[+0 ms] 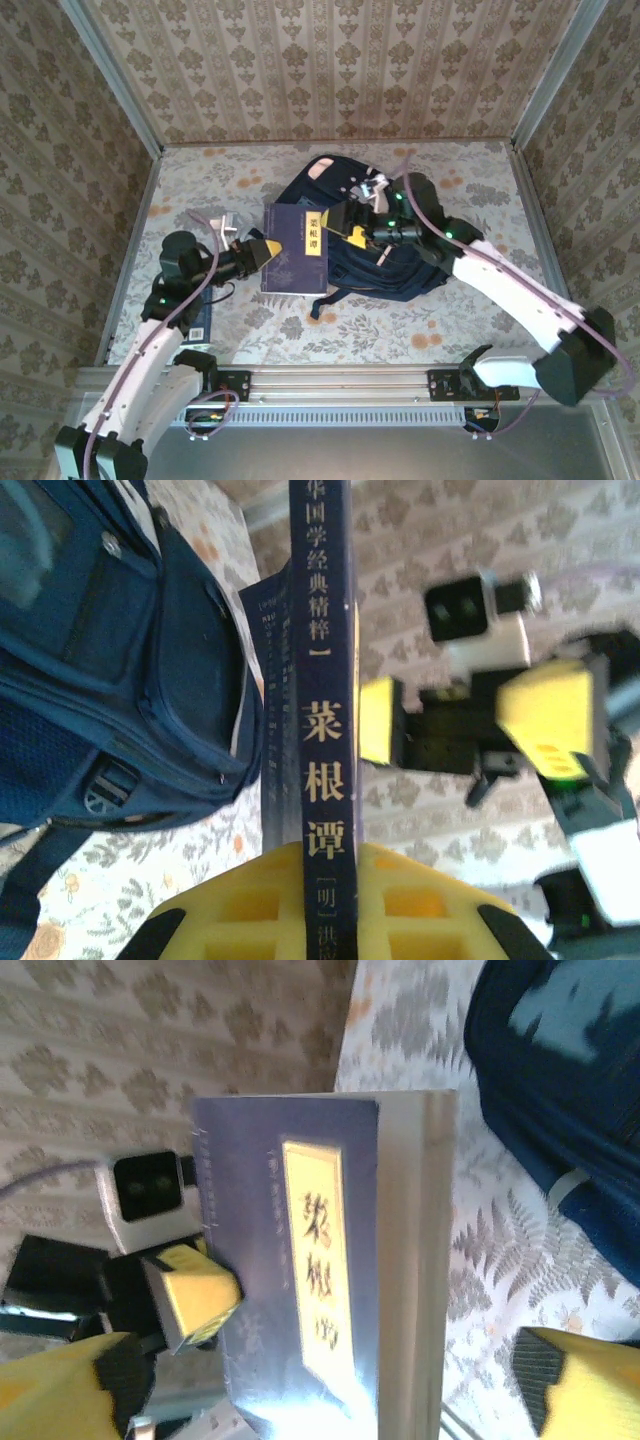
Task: Pack the student bag
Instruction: Pass the book.
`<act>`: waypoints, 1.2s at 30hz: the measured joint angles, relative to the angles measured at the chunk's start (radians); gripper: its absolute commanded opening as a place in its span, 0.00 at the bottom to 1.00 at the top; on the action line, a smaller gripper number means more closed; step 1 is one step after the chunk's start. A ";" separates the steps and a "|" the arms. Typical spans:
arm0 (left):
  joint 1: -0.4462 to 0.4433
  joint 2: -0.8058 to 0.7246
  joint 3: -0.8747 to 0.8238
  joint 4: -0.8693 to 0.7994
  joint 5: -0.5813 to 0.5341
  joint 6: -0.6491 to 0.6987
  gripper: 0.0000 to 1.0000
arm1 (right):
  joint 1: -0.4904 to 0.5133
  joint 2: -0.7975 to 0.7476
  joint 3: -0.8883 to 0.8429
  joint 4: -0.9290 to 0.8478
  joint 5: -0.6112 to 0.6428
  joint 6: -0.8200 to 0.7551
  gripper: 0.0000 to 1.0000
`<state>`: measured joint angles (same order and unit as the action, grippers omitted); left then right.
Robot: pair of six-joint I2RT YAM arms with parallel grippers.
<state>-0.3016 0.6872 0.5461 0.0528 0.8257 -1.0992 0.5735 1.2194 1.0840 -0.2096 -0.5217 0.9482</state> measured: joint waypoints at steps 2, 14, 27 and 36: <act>-0.002 -0.048 -0.031 0.029 -0.096 -0.063 0.00 | 0.002 -0.095 -0.052 0.009 0.078 0.028 1.00; -0.279 -0.026 -0.071 0.158 -0.813 -0.344 0.00 | 0.249 -0.100 -0.329 0.350 0.366 0.347 0.99; -0.414 0.105 -0.026 0.263 -1.060 -0.390 0.00 | 0.302 0.129 -0.245 0.749 0.534 0.429 0.88; -0.447 0.106 -0.026 0.293 -1.113 -0.424 0.00 | 0.302 0.208 -0.175 0.813 0.598 0.421 0.58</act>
<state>-0.7483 0.7929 0.5198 0.3454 -0.2874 -1.5234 0.8753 1.4277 0.9089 0.6037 0.0761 1.3693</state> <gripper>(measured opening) 0.117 0.593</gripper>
